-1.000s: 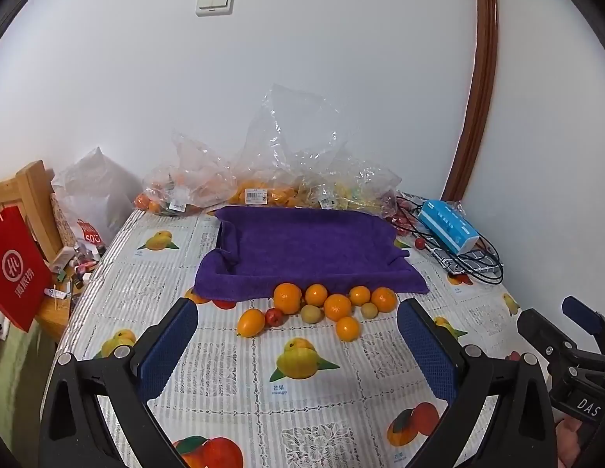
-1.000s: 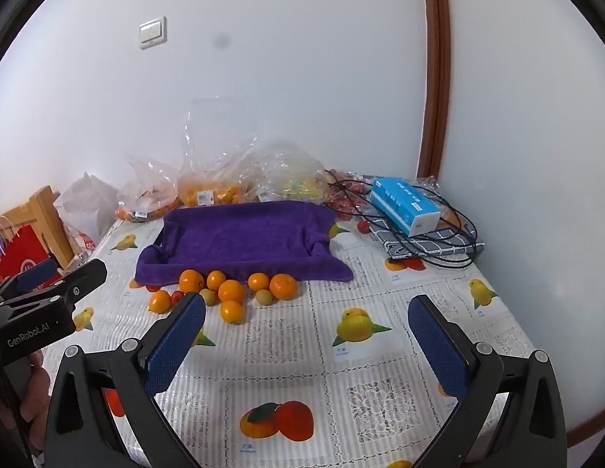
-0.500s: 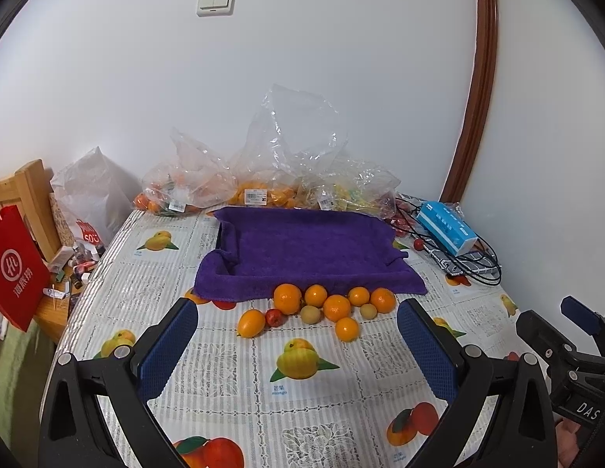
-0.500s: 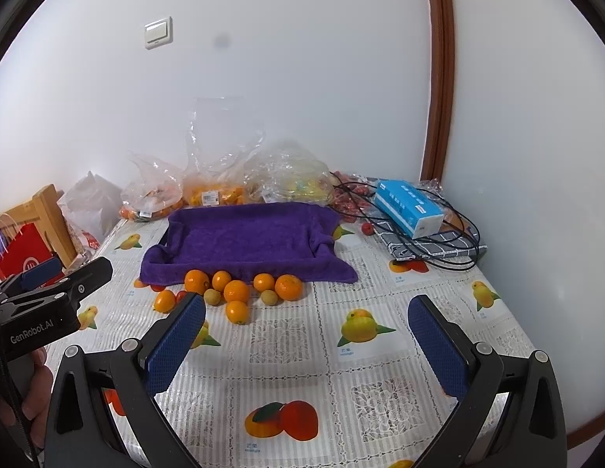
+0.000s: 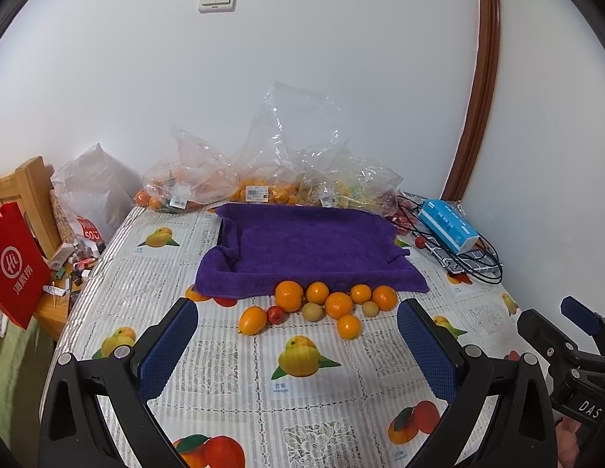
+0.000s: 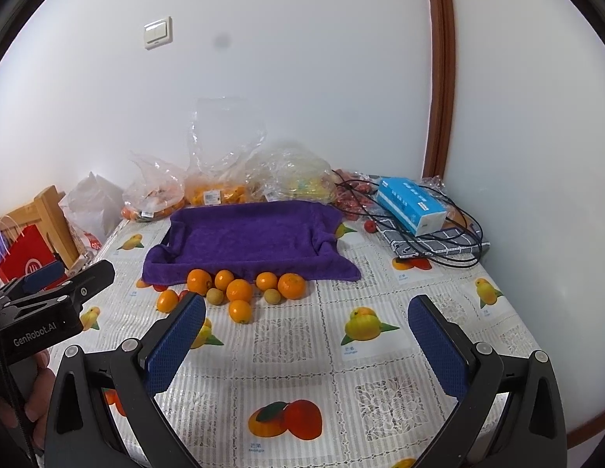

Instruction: Organize fruits

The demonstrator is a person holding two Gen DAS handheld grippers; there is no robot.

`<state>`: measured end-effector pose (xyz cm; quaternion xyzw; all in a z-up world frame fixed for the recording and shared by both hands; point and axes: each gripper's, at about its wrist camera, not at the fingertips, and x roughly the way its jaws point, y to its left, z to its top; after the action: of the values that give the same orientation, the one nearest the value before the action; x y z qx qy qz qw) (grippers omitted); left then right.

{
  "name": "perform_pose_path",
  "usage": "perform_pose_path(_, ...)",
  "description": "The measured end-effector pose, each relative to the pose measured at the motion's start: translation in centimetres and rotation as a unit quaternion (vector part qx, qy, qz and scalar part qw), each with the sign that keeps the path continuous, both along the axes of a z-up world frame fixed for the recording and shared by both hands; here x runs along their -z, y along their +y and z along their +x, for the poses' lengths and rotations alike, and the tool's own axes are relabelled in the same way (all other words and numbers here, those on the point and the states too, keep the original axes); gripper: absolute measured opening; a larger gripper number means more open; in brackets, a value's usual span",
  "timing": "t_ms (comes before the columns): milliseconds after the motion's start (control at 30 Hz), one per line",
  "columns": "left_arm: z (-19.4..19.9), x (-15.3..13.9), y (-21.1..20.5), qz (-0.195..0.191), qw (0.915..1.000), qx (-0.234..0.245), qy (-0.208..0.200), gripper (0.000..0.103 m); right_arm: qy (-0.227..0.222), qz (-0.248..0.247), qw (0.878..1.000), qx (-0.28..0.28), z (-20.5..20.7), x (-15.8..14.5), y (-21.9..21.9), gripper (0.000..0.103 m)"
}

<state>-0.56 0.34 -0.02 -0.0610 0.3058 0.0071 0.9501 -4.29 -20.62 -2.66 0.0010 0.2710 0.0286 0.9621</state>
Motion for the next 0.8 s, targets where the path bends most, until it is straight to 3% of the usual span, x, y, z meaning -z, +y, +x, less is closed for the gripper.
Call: perform_pose_path(800,-0.46,0.27,0.06,0.002,1.0,0.001,0.0,0.103,0.004,0.001,1.0,0.0,0.0,-0.12,0.03,0.102)
